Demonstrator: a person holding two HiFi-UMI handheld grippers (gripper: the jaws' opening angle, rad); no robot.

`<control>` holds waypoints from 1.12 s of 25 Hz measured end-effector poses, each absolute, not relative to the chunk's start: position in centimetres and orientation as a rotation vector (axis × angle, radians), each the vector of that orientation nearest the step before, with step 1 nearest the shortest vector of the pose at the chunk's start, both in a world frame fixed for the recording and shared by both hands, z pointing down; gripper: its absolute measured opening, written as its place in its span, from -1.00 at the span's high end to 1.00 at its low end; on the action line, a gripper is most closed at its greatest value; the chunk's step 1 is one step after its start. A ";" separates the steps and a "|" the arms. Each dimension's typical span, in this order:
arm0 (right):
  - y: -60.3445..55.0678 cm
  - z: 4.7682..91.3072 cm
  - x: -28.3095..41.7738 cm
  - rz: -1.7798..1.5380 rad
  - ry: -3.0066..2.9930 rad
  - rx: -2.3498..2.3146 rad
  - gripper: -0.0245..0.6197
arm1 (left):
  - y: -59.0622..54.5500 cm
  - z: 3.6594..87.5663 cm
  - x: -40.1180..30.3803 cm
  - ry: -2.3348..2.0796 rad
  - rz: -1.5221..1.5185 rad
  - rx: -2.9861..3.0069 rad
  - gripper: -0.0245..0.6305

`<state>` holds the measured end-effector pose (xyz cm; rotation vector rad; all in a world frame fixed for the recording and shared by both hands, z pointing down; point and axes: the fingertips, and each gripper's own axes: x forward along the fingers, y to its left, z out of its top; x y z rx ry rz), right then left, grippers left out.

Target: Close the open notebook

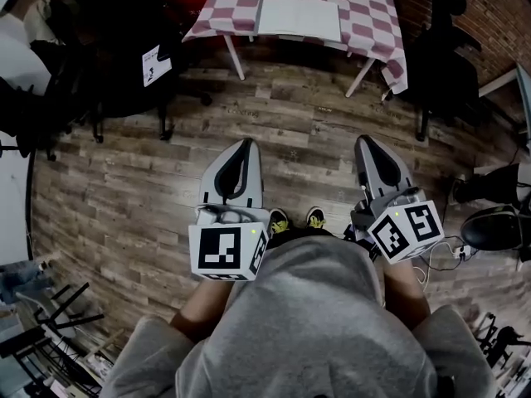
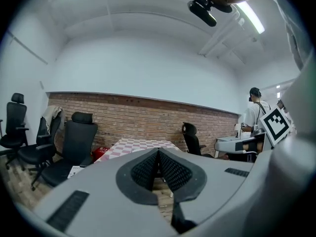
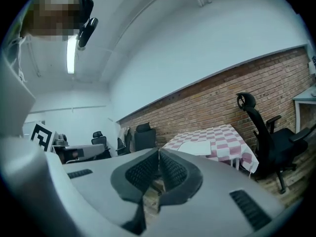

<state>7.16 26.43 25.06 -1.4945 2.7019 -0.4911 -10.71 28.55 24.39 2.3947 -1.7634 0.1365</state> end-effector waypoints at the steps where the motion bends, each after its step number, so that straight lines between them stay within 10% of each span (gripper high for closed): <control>1: 26.4 25.2 6.8 -0.494 2.703 -1.496 0.84 | 28.6 24.5 -11.1 -1.765 0.141 2.393 0.90; 28: 26.4 25.0 2.1 -0.495 2.694 -1.491 0.84 | 28.1 24.7 -15.6 -1.763 0.105 2.391 0.90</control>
